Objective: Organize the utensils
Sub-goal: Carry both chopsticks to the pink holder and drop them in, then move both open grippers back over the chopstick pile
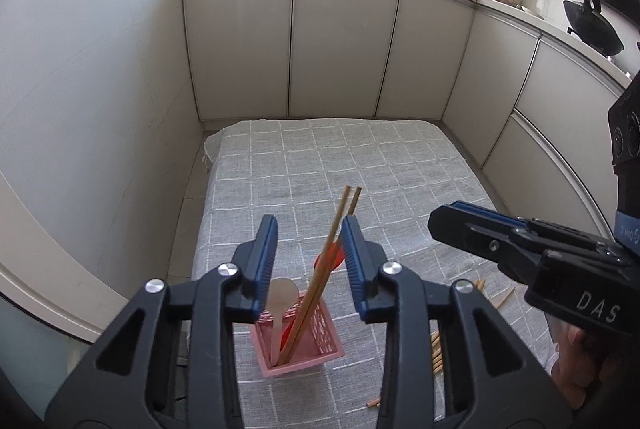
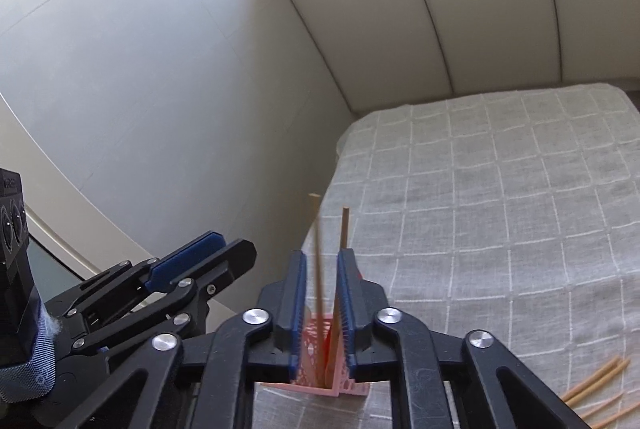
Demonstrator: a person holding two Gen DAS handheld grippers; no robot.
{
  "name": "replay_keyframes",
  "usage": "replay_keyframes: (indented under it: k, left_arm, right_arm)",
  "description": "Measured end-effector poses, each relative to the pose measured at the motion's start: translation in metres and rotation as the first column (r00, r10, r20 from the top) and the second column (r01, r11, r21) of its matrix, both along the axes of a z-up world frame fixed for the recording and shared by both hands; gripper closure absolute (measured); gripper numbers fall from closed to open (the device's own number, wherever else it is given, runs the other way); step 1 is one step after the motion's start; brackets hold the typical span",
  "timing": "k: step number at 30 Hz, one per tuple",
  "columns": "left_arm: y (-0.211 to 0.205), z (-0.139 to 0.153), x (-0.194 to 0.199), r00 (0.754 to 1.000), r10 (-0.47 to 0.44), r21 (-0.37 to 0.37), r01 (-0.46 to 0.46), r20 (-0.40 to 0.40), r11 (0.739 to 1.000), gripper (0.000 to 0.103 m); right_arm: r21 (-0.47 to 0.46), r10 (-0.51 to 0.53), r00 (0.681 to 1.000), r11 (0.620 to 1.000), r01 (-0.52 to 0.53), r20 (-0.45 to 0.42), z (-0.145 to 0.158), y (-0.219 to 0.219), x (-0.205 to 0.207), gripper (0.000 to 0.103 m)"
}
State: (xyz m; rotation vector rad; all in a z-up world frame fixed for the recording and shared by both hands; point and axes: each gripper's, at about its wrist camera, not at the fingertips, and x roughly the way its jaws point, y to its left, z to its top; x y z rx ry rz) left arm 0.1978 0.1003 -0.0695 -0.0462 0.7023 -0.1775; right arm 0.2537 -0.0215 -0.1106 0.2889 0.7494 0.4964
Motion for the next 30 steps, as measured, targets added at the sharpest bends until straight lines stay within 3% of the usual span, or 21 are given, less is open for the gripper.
replay_keyframes:
  k: [4, 19, 30]
  left_arm:
    - [-0.001, 0.009, -0.008, 1.0, -0.006, -0.027, 0.006, 0.006, 1.0, 0.058]
    - [-0.029, 0.021, -0.052, 0.997, -0.077, -0.081, 0.075, -0.022, 0.994, 0.025]
    - [-0.09, -0.012, -0.055, 0.975, -0.196, -0.041, 0.192, -0.107, 0.98, 0.02]
  right_arm:
    - [0.004, -0.003, 1.0, 1.0, 0.003, 0.025, 0.012, -0.009, -0.01, 0.075]
    - [-0.042, -0.088, 0.996, 0.995, 0.088, 0.01, 0.024, -0.082, -0.058, 0.035]
    - [-0.083, -0.219, 0.973, 0.973, 0.214, -0.065, -0.009, -0.157, -0.076, 0.025]
